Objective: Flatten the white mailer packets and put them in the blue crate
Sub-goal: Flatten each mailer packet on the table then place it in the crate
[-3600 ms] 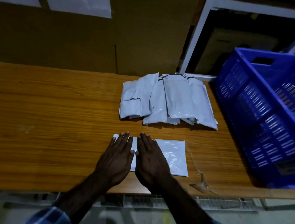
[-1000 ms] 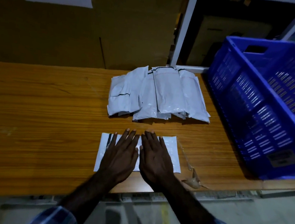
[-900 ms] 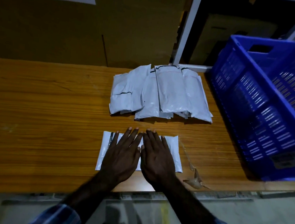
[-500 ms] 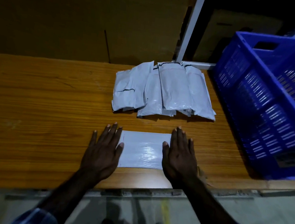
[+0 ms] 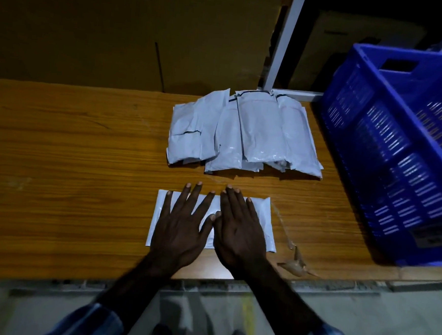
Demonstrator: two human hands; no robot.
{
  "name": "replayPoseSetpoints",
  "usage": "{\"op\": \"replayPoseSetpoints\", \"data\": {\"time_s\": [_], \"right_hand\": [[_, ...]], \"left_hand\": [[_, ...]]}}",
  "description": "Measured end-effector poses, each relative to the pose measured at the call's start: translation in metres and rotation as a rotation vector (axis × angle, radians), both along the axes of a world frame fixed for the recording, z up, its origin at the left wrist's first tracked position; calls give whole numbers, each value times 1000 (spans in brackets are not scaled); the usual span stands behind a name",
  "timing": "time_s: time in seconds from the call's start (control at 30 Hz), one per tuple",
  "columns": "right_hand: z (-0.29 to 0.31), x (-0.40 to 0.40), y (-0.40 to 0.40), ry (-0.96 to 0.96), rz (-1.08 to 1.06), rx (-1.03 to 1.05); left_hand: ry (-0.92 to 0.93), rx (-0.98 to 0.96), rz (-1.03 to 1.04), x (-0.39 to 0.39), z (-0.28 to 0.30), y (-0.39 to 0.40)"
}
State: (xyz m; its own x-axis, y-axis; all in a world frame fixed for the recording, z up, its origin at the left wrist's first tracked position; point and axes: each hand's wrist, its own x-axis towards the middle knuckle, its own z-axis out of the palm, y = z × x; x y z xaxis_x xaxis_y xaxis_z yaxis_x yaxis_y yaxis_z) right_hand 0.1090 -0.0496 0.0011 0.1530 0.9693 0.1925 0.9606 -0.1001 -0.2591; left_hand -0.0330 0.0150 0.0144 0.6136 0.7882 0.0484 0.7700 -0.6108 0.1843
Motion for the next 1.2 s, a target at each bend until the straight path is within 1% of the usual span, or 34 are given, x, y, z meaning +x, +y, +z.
{"op": "replayPoseSetpoints", "data": {"time_s": [0.1,0.2,0.27,0.37,0.43,0.5,0.6,0.7,0.8,0.87,0.93,0.97,1.03,1.1,1.13,1.2], "right_hand": [[2,9,-4,-17,-67,-31],[2,36,-17,-2,-220,-98],[8,44,-20,0,-276,-115],[19,21,-7,25,-211,-71],[20,2,2,47,-128,-39],[13,-7,2,23,-76,-45],[4,-2,-1,-5,-36,-69],[7,10,-7,-15,-58,-90],[8,36,-19,9,-191,-133],[10,49,-26,21,-267,-118],[16,51,-30,45,-256,-92],[20,48,-31,62,-213,-83],[29,39,-37,107,-73,-105],[35,33,-45,186,19,-195],[35,32,-48,195,42,-245],[30,34,-50,151,71,-254]], "left_hand": [[26,-30,35,-9,-2,3],[14,-70,134,-40,-3,10],[16,-96,165,-56,2,13],[-36,-78,168,-42,16,13],[-51,-41,89,-18,20,10],[-34,-22,11,-1,14,2],[-32,-41,0,4,4,-1],[-19,-37,22,-8,1,5],[8,-79,129,-32,-1,15],[16,-105,174,-50,-2,20],[-25,-132,196,-62,2,22],[-65,-145,193,-65,6,21],[-115,-133,115,-66,13,14],[-108,-79,-30,-64,14,5],[-104,-64,-96,-62,12,2],[-95,-57,-171,-60,7,-1]]}}
